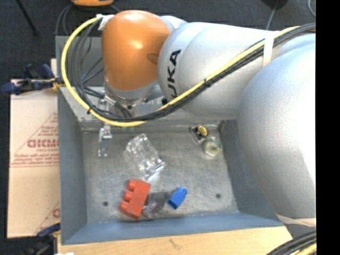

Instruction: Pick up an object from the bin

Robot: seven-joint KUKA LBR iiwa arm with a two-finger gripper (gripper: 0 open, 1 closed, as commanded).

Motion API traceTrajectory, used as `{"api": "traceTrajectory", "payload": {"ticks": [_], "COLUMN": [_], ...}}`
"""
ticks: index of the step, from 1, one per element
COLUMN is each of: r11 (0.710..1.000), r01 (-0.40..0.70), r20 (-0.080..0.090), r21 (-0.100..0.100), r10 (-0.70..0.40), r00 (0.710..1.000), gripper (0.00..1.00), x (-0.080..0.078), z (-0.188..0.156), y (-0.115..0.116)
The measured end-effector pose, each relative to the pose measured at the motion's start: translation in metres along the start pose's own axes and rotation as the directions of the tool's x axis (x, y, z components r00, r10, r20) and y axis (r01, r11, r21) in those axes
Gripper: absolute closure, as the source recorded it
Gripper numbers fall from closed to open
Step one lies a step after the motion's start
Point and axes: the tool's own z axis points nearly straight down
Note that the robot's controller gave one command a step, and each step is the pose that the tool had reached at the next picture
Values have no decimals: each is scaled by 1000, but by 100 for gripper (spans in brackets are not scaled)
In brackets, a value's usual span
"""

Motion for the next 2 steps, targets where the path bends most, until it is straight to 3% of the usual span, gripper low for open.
{"api": "traceTrajectory", "payload": {"ticks": [1,2], "r11": [1000,1000], "r01": [24,9], "r20": [-4,11], "r21": [5,-4], "r10": [-24,-9], "r00": [1000,1000], "gripper": [0,0], "x": [44,78], "z": [98,133], "y": [-101,-136]}}
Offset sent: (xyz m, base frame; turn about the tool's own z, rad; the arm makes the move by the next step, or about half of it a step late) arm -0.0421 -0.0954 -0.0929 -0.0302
